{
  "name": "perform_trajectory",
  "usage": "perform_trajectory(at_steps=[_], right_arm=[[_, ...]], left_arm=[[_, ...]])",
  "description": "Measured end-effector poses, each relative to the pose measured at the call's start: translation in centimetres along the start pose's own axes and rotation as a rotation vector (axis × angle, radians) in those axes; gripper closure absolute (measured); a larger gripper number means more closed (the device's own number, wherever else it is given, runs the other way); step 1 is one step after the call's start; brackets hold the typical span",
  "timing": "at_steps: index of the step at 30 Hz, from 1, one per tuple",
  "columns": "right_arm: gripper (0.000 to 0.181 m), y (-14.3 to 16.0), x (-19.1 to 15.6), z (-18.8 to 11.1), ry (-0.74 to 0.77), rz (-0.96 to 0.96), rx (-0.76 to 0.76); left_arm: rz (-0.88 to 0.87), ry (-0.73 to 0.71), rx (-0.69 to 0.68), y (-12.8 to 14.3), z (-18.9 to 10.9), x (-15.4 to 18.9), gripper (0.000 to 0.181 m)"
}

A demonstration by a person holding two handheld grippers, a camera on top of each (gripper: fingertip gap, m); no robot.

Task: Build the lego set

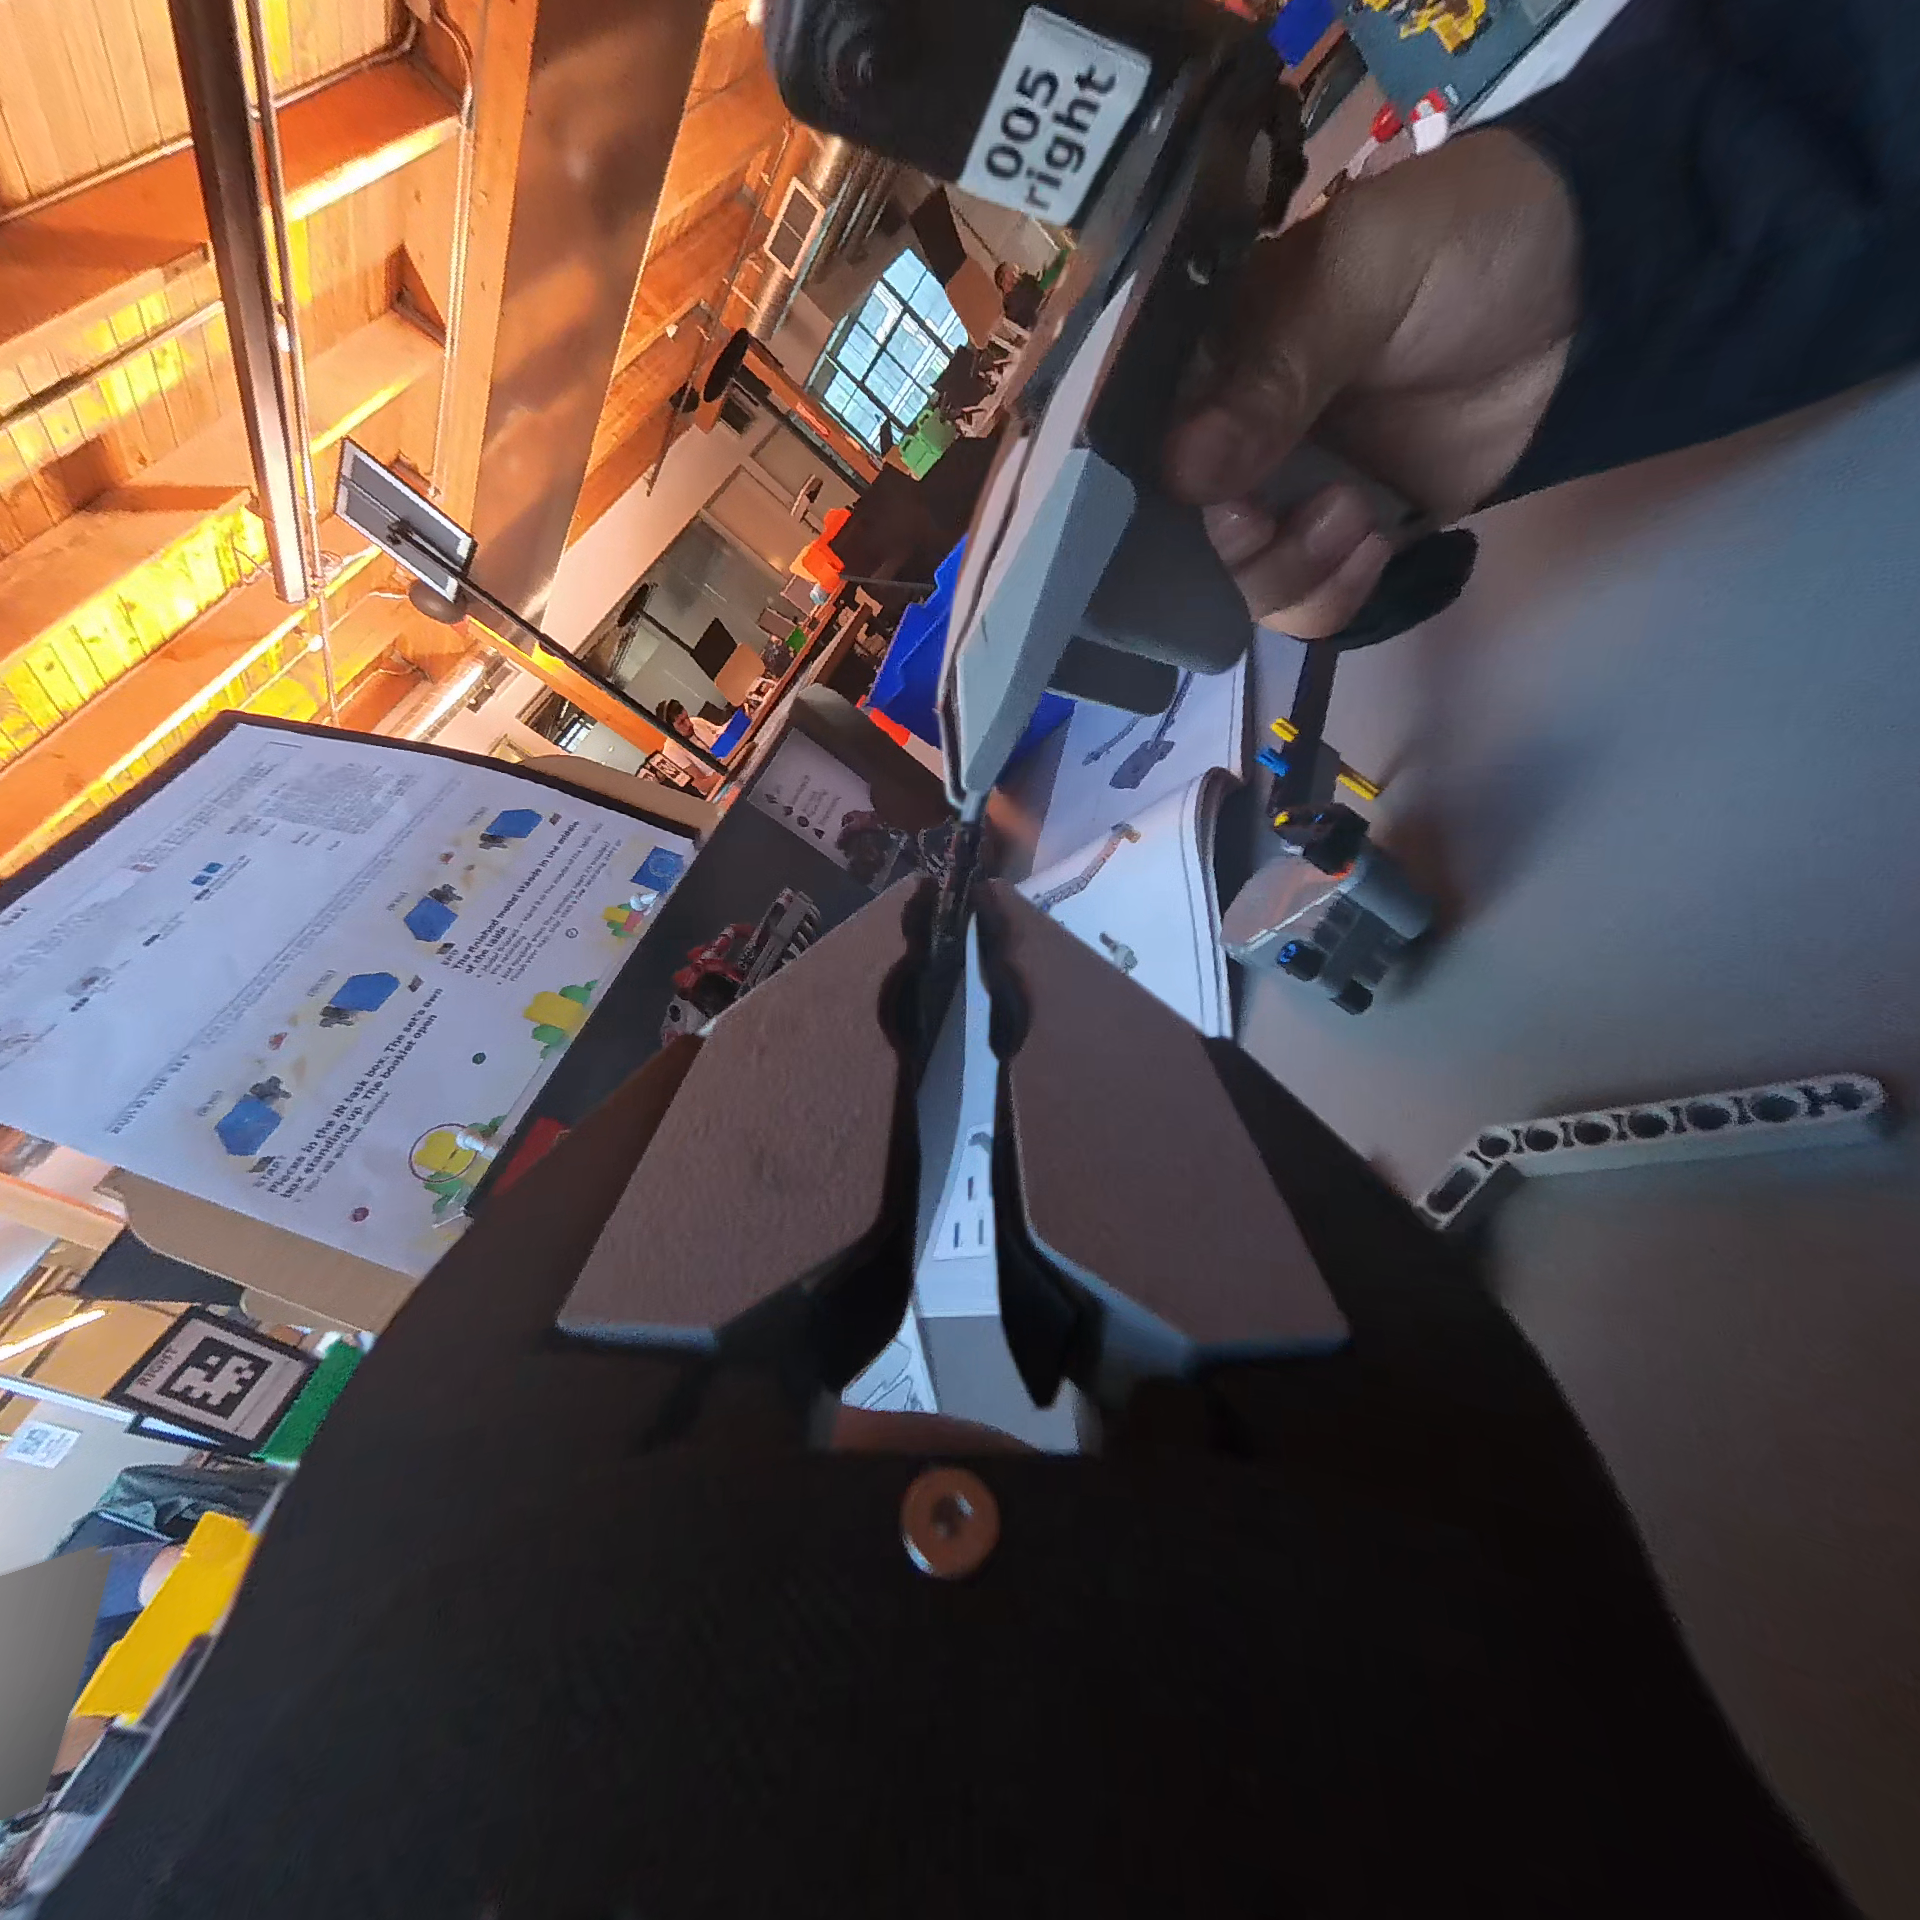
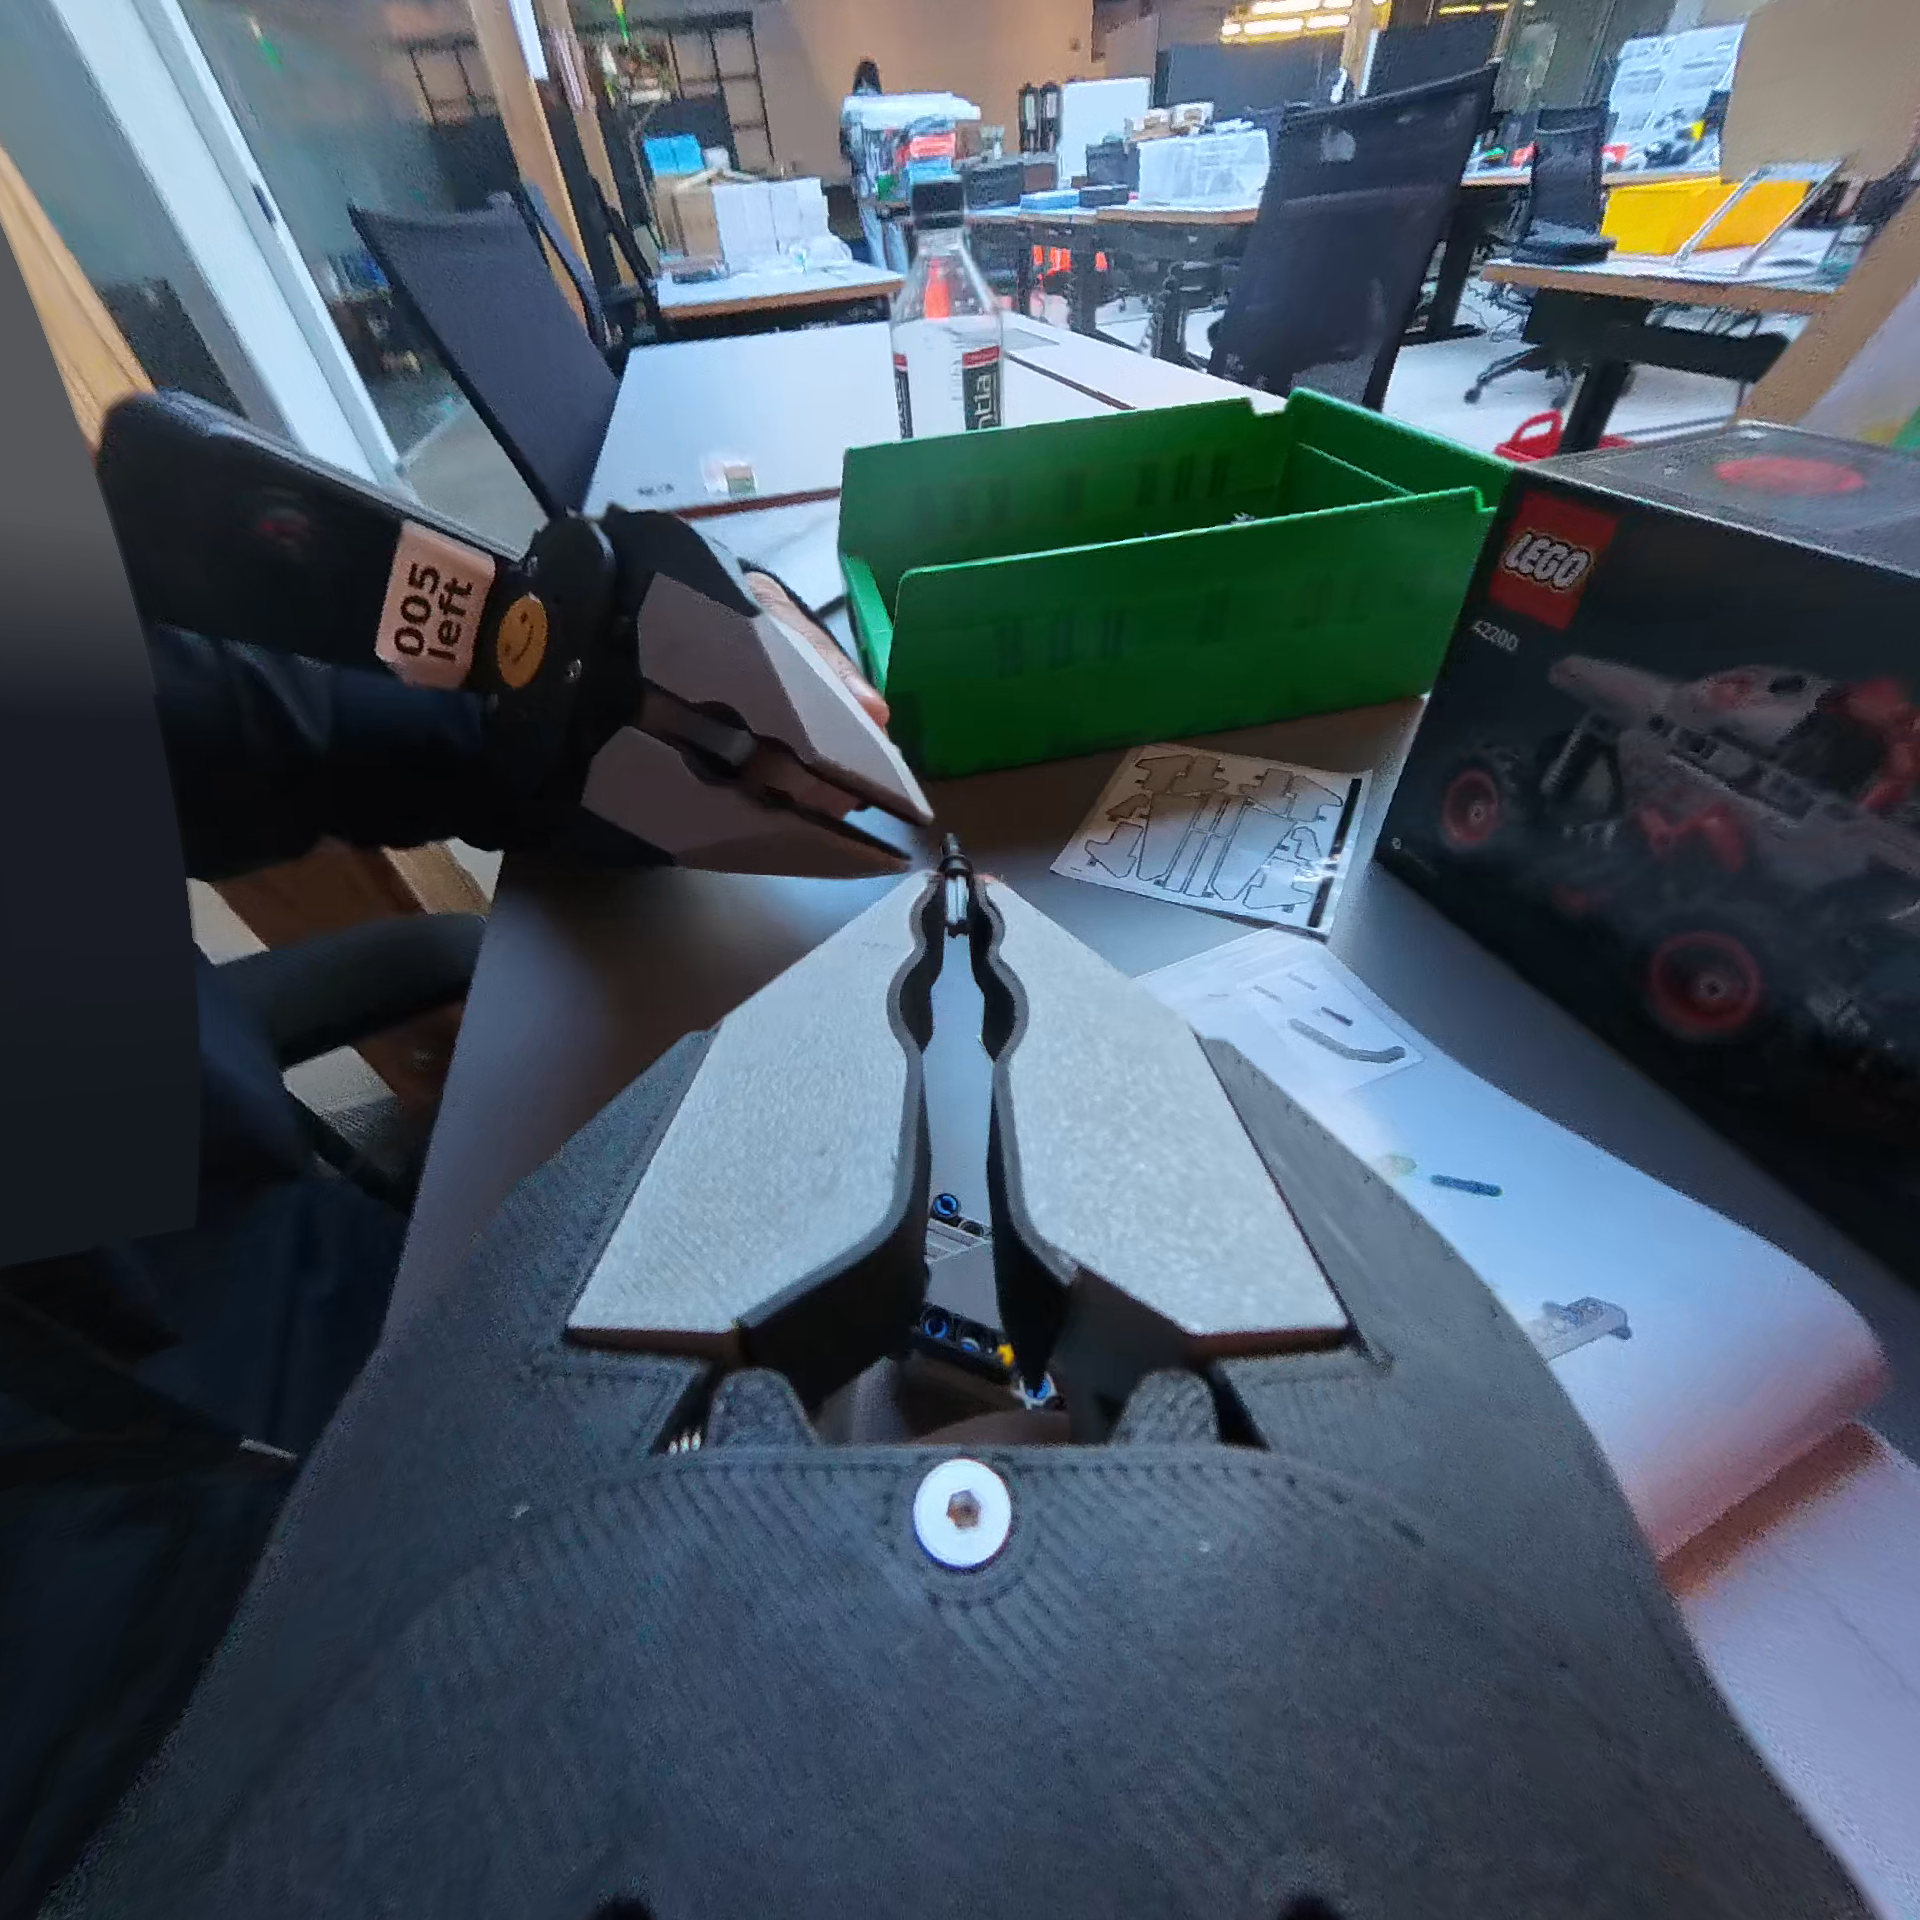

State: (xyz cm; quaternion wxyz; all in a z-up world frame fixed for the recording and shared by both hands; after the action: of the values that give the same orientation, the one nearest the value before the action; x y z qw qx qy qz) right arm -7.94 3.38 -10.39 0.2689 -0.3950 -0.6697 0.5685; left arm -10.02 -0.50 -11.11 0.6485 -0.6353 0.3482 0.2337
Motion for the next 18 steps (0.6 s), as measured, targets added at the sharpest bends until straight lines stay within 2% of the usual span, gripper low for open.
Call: perform_trajectory(at_steps=[5, 12, 18], right_arm=[[0.18, -0.4, 0.2, -0.5, -0.063, 0.098, 0.047], [0.18, 0.4, -0.4, 0.3, -0.117, 0.133, 0.0], [0.179, 1.0, -0.4, 0.5, -0.123, 0.149, -0.027]], left_arm=[[-0.055, 0.023, -0.022, 0.5, 0.2, 0.1, 0.153], [-0.047, 0.047, -0.007, 0.2, 0.1, 0.5, 0.178], [-0.039, 0.094, -0.033, 0.6, 0.2, 0.9, 0.179]])
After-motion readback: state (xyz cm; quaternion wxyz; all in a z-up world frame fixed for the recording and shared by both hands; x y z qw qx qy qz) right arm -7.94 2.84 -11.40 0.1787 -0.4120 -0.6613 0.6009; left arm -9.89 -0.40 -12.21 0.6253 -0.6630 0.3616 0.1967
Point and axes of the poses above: each gripper's, where its closed fingertips meet, z out along the fingers, y out of its underside, x = y × z across the jaws, the point moved 2 cm from there along -z, back along the fingers, and after that the axes turned 2 degrees about -x, right-handed, at the moved point
